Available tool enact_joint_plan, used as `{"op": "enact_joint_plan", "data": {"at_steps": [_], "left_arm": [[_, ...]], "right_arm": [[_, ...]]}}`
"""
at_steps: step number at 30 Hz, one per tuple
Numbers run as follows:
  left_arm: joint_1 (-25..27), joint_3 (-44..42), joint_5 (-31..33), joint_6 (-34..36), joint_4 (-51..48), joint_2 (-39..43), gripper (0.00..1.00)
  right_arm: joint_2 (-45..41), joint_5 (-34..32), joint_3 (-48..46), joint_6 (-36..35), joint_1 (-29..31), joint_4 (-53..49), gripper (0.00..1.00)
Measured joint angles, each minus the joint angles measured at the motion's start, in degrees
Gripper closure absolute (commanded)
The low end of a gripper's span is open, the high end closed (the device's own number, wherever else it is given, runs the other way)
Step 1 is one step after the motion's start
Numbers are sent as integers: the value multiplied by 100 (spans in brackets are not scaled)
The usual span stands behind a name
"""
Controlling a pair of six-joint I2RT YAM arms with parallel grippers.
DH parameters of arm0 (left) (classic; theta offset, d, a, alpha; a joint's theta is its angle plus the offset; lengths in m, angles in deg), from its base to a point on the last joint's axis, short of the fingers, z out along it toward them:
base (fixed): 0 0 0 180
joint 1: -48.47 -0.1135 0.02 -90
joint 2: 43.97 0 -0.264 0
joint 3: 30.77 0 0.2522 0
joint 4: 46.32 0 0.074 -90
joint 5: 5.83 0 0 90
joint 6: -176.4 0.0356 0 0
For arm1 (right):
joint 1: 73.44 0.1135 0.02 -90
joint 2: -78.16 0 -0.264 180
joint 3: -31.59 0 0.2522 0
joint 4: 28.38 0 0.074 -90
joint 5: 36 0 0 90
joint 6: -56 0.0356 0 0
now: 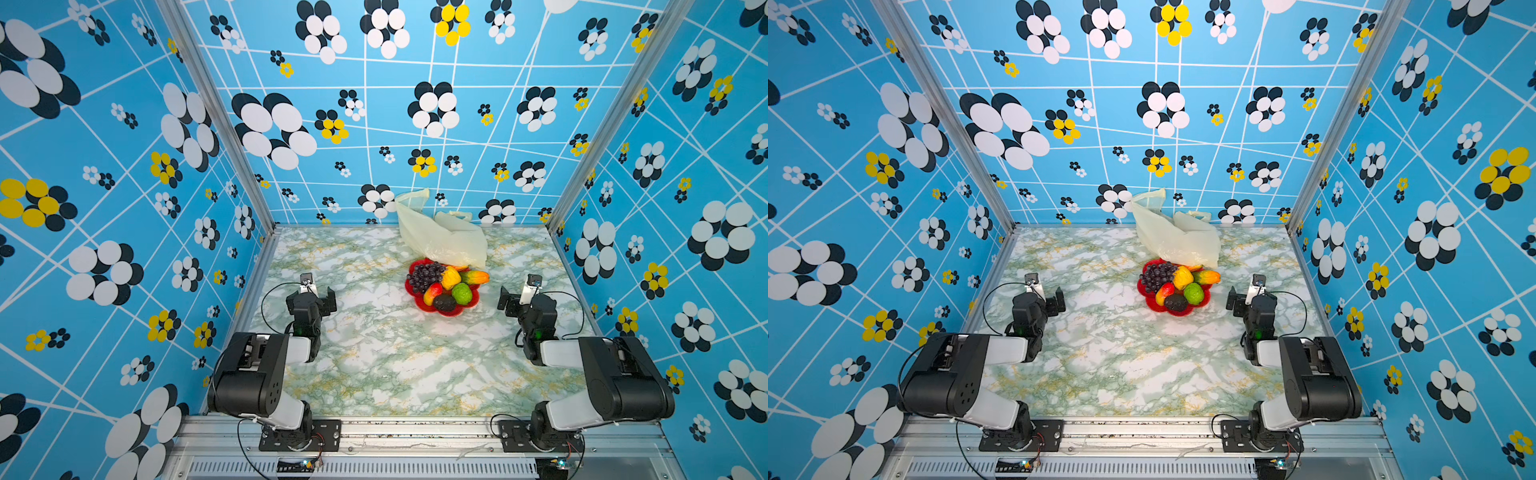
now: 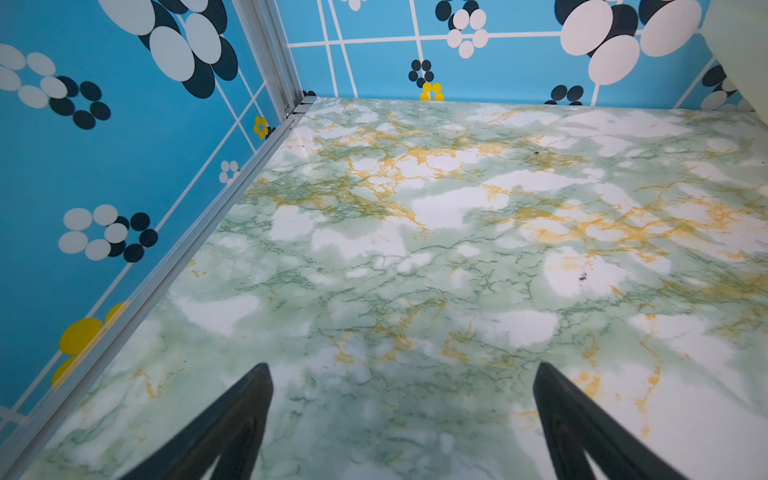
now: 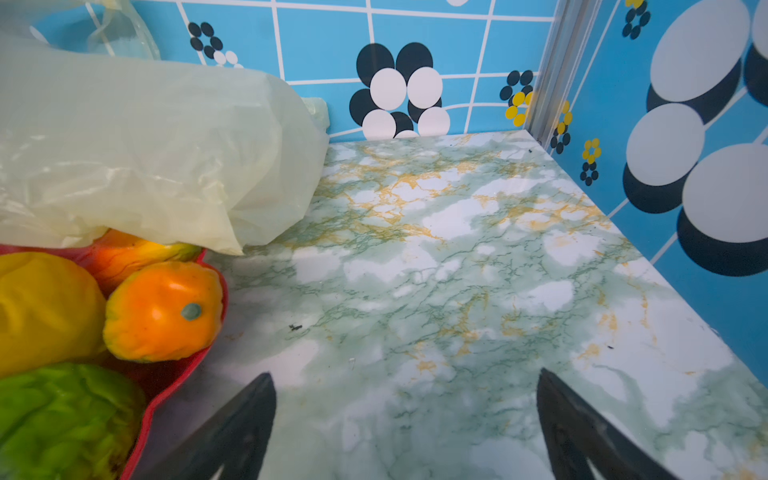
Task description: Place the fruits into the plastic bag
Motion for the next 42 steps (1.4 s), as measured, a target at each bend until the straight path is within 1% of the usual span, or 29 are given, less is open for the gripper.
{"op": "enact_joint_plan", "data": {"at_steps": [5, 9, 12, 15, 17, 19, 22, 24, 27, 30, 33, 37, 42], "left_arm": [[0, 675, 299, -216, -1102, 671, 1], [0, 1130, 374, -688, -2262, 1263, 1], [0, 1440, 284, -1185, -3152, 1727, 1], [0, 1615, -133, -1687, -3866, 2378, 1], [0, 1641, -590, -1974, -4148, 2839, 1], [0, 1644, -1123, -2306, -4389, 3261, 1], [0, 1646, -1853, -2804, -4739, 3676, 1], [0, 1646, -2273, -3112, -4962, 3818, 1], [0, 1646, -2855, -3508, -5237, 3845, 1], [0, 1644, -3357, -3783, -5405, 3742, 1], [0, 1644, -3703, -3993, -5504, 3576, 1], [0, 1641, -3947, -4190, -5576, 3523, 1], [0, 1626, -4070, -4319, -5591, 3609, 1]], "right_arm": [[-960, -389, 199, 170, 4, -809, 0], [-1624, -824, 603, 815, 2, -1858, 1], [-1996, -907, 1161, 1403, 2, -3040, 1], [-2142, -654, 1814, 1921, 2, -4124, 1], [-2155, -271, 2175, 2256, 0, -4675, 1], [-2124, 297, 2426, 2581, -4, -5101, 1], [-1899, 1244, 2739, 2988, -2, -5619, 1], [-1665, 1698, 2983, 3156, -2, -5956, 1], [-1235, 2098, 3425, 3235, -2, -6369, 1], [-726, 2282, 3912, 3228, -2, -6655, 1], [-74, 2361, 4457, 3165, -2, -6832, 4], [745, 2430, 5042, 3115, 7, -6953, 6], [1674, 2404, 5794, 2975, 68, -7171, 9]]}}
